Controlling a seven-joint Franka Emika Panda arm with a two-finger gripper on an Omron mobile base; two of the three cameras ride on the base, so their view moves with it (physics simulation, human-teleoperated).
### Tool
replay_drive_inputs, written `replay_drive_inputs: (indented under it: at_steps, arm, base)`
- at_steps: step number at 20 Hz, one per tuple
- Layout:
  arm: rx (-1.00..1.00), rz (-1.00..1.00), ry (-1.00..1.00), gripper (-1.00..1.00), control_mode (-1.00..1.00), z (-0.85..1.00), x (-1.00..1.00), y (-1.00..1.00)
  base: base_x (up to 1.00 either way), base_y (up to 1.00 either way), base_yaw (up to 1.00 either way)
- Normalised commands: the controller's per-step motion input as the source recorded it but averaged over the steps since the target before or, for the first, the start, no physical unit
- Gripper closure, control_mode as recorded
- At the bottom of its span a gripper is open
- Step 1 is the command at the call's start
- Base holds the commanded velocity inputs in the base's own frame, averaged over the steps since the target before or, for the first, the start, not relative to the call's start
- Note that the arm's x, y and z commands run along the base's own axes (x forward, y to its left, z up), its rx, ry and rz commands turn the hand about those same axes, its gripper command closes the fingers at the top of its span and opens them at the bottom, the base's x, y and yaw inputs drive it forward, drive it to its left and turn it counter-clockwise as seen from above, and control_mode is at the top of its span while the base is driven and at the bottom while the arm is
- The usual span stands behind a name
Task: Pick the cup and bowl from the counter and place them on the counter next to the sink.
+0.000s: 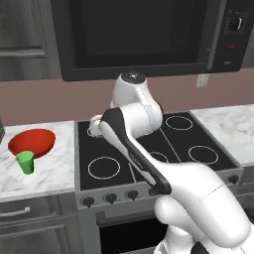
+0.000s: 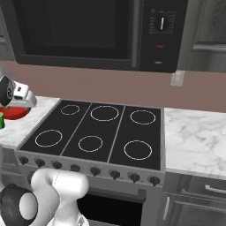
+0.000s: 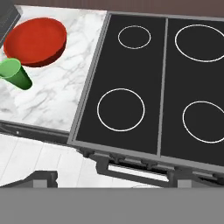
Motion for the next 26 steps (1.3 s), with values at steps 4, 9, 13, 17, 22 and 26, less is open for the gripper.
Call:
replay_drive_inputs:
  at_steps: [4, 9, 13, 17, 22, 26]
  arm:
    - [0.00, -0.02, -0.06, -1.00, -1.00, 0.00, 0.19, 0.36]
    - [0.16, -0.03, 0.00, -1.00, -1.00, 0.00, 0.18, 0.49]
    - [0.37, 0.01, 0.00, -1.00, -1.00, 0.00, 0.08, 0.23]
    - [0.29, 0.05, 0.00, -1.00, -1.00, 0.00, 0.00, 0.13]
    - [0.06, 0.05, 0.05, -1.00, -1.00, -0.03, 0.06, 0.28]
    - [0.00, 0.00, 0.03, -1.00, -1.00, 0.00, 0.16, 0.18]
  base:
    - [0.00, 0.00, 0.00]
    - [0.00, 0.00, 0.00]
    - [0.00, 0.00, 0.00]
    - [0.00, 0.00, 0.00]
    - [0.00, 0.00, 0.00]
    - [0.00, 0.00, 0.00]
